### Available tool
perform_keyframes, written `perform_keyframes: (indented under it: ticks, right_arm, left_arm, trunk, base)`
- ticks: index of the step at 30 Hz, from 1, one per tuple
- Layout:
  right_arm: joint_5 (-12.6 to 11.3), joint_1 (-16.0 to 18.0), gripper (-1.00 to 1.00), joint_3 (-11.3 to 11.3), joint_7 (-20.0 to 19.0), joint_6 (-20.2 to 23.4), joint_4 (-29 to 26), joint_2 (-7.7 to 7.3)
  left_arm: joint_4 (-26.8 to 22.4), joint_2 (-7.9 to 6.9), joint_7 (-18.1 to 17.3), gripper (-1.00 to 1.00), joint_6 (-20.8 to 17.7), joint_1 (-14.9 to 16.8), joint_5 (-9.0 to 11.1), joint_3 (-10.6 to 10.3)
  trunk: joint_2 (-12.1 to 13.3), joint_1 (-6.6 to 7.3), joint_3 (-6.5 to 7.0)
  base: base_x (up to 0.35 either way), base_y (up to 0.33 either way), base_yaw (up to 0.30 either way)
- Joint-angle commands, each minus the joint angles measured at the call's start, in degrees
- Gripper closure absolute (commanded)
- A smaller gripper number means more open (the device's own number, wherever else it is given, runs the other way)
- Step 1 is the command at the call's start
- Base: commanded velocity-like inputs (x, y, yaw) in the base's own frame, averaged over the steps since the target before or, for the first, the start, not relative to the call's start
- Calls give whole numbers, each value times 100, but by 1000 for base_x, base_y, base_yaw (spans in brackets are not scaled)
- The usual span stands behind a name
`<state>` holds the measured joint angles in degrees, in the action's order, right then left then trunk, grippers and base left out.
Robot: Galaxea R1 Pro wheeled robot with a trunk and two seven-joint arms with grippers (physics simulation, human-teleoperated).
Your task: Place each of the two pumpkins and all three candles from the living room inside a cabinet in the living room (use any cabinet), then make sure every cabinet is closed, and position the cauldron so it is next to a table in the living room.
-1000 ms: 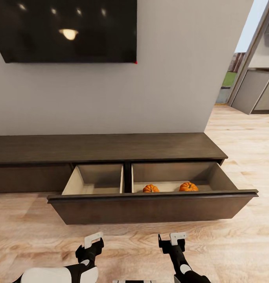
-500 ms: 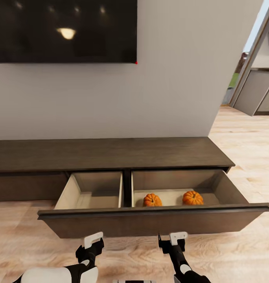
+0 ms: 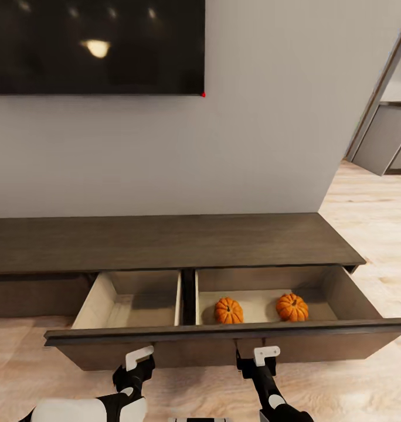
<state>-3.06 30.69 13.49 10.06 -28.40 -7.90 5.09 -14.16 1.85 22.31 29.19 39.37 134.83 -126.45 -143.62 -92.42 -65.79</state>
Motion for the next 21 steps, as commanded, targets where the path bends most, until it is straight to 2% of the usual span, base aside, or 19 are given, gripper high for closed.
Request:
perform_keyframes:
  ticks: [1, 21]
  right_arm:
    - [-11, 8, -100, 87, 39, -16, -1, 0]
    - [-10, 8, -100, 93, 39, -16, 2, 0]
  left_arm:
    - [-16, 0, 37, -100, 25, 6, 17, -46]
    - [-16, -9, 37, -100, 25, 4, 17, -46]
  trunk:
    - [-2, -2, -4]
    - [-2, -2, -4]
  base:
    - [325, 0, 0]
    - [321, 0, 0]
